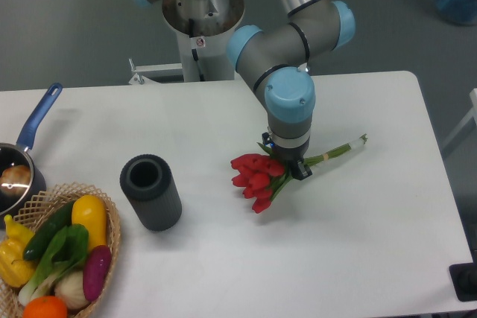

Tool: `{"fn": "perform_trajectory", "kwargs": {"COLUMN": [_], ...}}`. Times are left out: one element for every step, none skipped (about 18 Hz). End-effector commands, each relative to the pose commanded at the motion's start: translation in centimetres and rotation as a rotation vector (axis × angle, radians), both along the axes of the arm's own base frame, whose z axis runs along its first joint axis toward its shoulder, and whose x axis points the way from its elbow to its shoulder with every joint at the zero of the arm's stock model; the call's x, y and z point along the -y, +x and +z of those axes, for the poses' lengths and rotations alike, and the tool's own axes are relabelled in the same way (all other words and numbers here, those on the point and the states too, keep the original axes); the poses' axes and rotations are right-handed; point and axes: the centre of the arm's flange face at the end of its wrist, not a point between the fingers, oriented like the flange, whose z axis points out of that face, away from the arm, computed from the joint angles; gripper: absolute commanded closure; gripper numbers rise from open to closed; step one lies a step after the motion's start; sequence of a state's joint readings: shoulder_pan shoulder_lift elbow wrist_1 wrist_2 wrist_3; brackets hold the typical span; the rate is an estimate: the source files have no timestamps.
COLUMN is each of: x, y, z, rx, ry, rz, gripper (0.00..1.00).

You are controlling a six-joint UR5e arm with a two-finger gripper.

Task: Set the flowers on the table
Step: 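Lower the tulips onto the table beside the vase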

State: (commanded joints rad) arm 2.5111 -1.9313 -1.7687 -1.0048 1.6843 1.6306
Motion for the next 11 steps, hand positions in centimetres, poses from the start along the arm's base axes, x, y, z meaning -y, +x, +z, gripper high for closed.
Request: {"fn": "perform_trajectory", "kwargs": {"x": [-0.1,-0.1,-0.1,-0.1,-0.1,-0.1,-0.1,-0.2,-0.2,-0.3,-0.4], "y": [-0.1,-0.1,-0.2,-0.2,-0.2,-0.2,-0.2,-0.3,-0.5,-0.7,-0.9], "z": [0.0,0.0,0.0,0.0,0.0,0.0,0.0,0.2,0.5,0.9,1.3], "rx": [-0.002,-0.003,-0.003,-0.004,-0.004,-0.004,-0.003,-0.006,-0.012,-0.018,-0.025], "ry": [0.003,0.004,0.004,0.003,0.003,0.003,0.004,0.006,0.011,0.018,0.022], "rz": [0.001,0.001,0.001,0.002,0.002,0.002,0.000,-0.003,-0.003,-0.006,0.004], "gripper": [0.46,0.45,0.43,0.43,0.43,0.43,0.43,0.42,0.33,0.06,0.00]}}
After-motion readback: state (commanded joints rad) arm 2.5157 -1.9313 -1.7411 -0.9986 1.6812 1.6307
